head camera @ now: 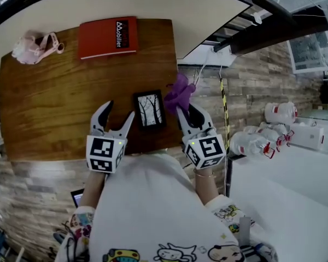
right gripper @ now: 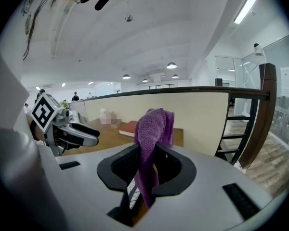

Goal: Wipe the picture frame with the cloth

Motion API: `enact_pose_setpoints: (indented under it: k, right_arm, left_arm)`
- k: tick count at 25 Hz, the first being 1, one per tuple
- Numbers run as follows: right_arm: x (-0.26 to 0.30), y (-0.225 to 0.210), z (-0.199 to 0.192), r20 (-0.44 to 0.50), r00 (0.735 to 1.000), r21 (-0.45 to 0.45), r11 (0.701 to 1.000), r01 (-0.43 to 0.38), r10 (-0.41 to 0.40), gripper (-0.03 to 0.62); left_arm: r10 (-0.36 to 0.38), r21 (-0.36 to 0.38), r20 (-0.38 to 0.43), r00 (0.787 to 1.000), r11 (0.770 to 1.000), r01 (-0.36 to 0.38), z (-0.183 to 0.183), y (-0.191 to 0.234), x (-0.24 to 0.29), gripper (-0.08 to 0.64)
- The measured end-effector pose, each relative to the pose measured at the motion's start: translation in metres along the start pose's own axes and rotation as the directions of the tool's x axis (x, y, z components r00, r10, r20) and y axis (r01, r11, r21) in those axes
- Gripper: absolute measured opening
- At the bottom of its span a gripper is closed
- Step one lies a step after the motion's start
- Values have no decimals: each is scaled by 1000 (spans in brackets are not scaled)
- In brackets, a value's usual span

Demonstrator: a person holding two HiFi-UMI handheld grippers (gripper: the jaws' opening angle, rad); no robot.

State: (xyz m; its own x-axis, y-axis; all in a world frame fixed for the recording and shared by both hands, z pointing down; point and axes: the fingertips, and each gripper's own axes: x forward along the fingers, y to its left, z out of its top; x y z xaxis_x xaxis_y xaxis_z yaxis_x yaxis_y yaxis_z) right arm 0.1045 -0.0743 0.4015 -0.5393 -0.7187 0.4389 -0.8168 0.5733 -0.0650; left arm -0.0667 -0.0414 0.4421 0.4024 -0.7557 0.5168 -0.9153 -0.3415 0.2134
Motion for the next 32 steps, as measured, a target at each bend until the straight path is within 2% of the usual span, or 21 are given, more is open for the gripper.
enact_pose_setpoints:
  k: [14, 27, 32]
  right_arm:
    - [7, 1, -33, -59, 998, 40, 999, -17, 19, 67]
    - [10, -3, -59, -109, 994, 71, 997, -18, 25, 67]
    - [12, -6, -62, -116, 993, 70, 997, -23, 31, 67]
  left_arm:
    - [-75, -58, -148, 986, 996, 67, -60, -18, 43, 261]
    - [-124, -70, -260, 958, 992, 109, -112, -34, 71, 202]
    - [-123, -64, -281, 952, 992, 109, -120, -36, 77, 151]
